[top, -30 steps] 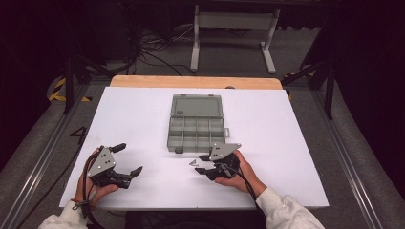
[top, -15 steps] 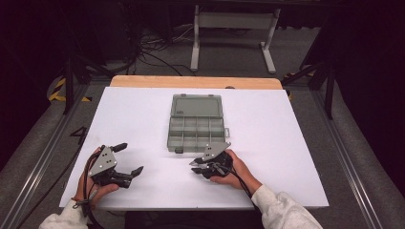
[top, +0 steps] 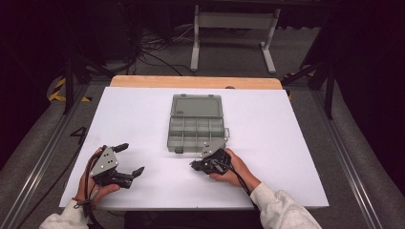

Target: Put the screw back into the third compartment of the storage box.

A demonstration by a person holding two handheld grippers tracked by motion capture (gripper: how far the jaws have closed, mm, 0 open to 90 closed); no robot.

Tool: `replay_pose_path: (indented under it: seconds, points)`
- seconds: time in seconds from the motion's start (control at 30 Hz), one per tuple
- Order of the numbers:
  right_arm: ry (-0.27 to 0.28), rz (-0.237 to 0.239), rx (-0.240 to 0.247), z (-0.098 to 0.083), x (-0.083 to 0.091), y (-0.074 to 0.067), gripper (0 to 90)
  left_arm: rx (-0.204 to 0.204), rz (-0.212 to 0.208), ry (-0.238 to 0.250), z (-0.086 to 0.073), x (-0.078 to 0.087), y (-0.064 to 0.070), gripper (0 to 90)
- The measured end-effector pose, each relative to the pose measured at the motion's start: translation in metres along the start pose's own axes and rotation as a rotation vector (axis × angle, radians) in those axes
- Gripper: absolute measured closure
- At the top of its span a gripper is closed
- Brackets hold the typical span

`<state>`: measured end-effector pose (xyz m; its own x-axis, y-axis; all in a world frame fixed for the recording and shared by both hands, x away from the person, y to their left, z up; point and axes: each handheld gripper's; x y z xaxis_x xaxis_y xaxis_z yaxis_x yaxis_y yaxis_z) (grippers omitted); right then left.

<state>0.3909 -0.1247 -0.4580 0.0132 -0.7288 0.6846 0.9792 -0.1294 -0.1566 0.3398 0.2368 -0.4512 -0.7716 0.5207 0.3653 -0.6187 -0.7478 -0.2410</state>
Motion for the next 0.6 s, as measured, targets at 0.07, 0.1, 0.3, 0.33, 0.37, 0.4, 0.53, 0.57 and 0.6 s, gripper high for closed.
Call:
replay_pose_path:
  seconds: [0.07, 0.1, 0.3, 0.33, 0.37, 0.4, 0.53, 0.57, 0.6]
  points:
    - [-0.002, -0.012, 0.005, 0.000, 0.000, -0.002, 88.6, 0.001, 0.008, 0.002, 0.000, 0.000, 0.000, 4.8]
    - [-0.002, -0.012, 0.005, 0.000, 0.000, -0.002, 88.6, 0.001, 0.008, 0.002, 0.000, 0.000, 0.000, 4.8]
    - [0.014, -0.037, 0.015, 0.001, 0.005, -0.004, 88.7, 0.014, 0.009, 0.009, 0.000, 0.000, 0.000, 4.9]
    - [0.028, -0.038, 0.011, 0.001, 0.007, -0.004, 88.7, 0.012, 0.008, 0.010, 0.000, 0.000, 0.000, 4.8]
    - [0.039, -0.037, 0.011, 0.001, 0.009, -0.004, 88.7, 0.012, 0.006, 0.010, 0.000, 0.000, 0.000, 4.8]
    - [0.046, -0.041, 0.009, 0.001, 0.011, -0.004, 88.7, 0.014, 0.006, 0.008, 0.000, 0.000, 0.000, 4.8]
    - [0.070, -0.046, 0.008, 0.002, 0.019, -0.005, 88.7, 0.014, 0.013, 0.004, 0.000, -0.001, 0.001, 4.8]
    - [0.074, -0.049, 0.010, 0.002, 0.021, -0.005, 88.7, 0.014, 0.010, 0.004, -0.001, -0.001, 0.001, 4.8]
    - [0.079, -0.049, 0.012, 0.002, 0.022, -0.006, 88.7, 0.012, 0.009, 0.003, -0.001, -0.001, 0.001, 4.8]
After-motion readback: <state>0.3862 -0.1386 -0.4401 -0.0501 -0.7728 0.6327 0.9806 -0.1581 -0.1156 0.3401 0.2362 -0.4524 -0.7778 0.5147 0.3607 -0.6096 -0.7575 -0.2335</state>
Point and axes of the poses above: each handheld gripper's, and its own axes: x roughly backward along the jaws, z roughly out of its top, y roughly to its right, and after that the axes turned 13 degrees about z, right-handed
